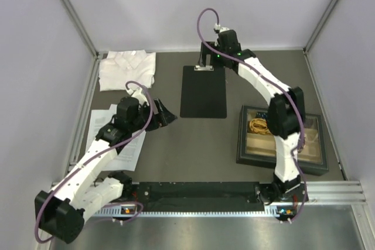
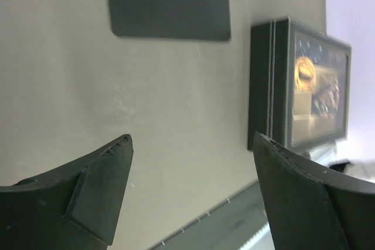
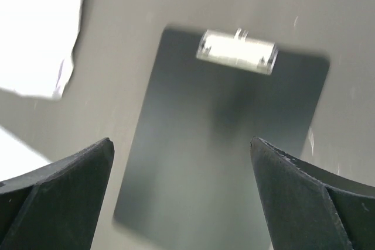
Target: Put the files into the folder
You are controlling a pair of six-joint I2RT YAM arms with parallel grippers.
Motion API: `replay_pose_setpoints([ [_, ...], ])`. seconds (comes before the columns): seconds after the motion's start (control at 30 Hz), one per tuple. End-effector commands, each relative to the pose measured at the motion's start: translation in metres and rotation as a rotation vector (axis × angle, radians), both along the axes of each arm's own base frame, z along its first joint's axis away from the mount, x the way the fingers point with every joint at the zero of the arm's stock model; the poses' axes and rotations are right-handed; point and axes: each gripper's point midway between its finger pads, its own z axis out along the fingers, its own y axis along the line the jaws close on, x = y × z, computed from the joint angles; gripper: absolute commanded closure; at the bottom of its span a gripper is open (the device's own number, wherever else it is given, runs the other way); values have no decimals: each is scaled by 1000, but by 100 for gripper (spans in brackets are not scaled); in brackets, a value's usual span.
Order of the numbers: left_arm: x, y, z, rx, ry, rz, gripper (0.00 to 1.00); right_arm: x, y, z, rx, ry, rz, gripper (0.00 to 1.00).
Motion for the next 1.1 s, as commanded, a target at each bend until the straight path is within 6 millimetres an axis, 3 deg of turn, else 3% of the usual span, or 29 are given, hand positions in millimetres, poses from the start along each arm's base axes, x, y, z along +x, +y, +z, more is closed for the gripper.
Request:
replay_pose_setpoints([
  [0.0, -8, -20, 5, -95, 6, -97, 13, 66, 13, 8, 148, -105, 9, 1],
  [0.03, -9, -20, 1, -87, 10, -101, 13, 78, 17, 20, 178, -138, 10, 3],
  [0.07, -8, -19, -3, -76, 6, -104, 13, 88, 22, -12, 180, -94, 14, 4],
  [0.13, -7, -20, -6, -69, 6, -112, 13, 104, 29, -12, 200, -129, 17, 4],
  [0.17, -7, -21, -6, -67, 1, -121, 13, 111, 29, -30, 196, -116, 0, 4],
  [0.2, -6, -21, -6, -65, -1, -125, 13, 119, 28, -30, 208, -143, -10, 4],
  [0.27, -4, -22, -5, -59, -3, -128, 13, 129, 24, -49, 225, -133, -46, 4],
  [0.33, -3, -21, -6, -52, -4, -124, 13, 140, 16, -54, 255, -136, -66, 4],
  [0.4, -3, -21, -7, -41, -5, -131, 13, 144, 12, -74, 277, -94, -77, 4],
  [0.5, -1, -19, -10, -25, -3, -129, 13, 147, 4, -86, 301, -47, -88, 5],
  [0.63, 2, -21, -10, -32, 12, -124, 13, 135, 3, -110, 286, 42, -91, 5],
  [0.7, 2, -23, -9, -40, 19, -123, 14, 120, 4, -125, 282, 116, -79, 7],
  [0.8, 2, -21, -8, -35, 29, -113, 15, 101, 11, -129, 325, 177, -32, 8],
  [0.9, 2, -19, -6, -29, 27, -99, 15, 72, 15, -148, 329, 291, 1, 10],
  [0.97, 1, -17, -5, -30, 31, -92, 15, 59, 15, -147, 315, 322, 18, 11],
  [1.03, -1, -17, -3, -36, 35, -86, 15, 37, 17, -159, 286, 374, 25, 11],
  [1.07, -1, -16, -2, -35, 37, -81, 15, 31, 18, -144, 289, 358, 34, 11],
])
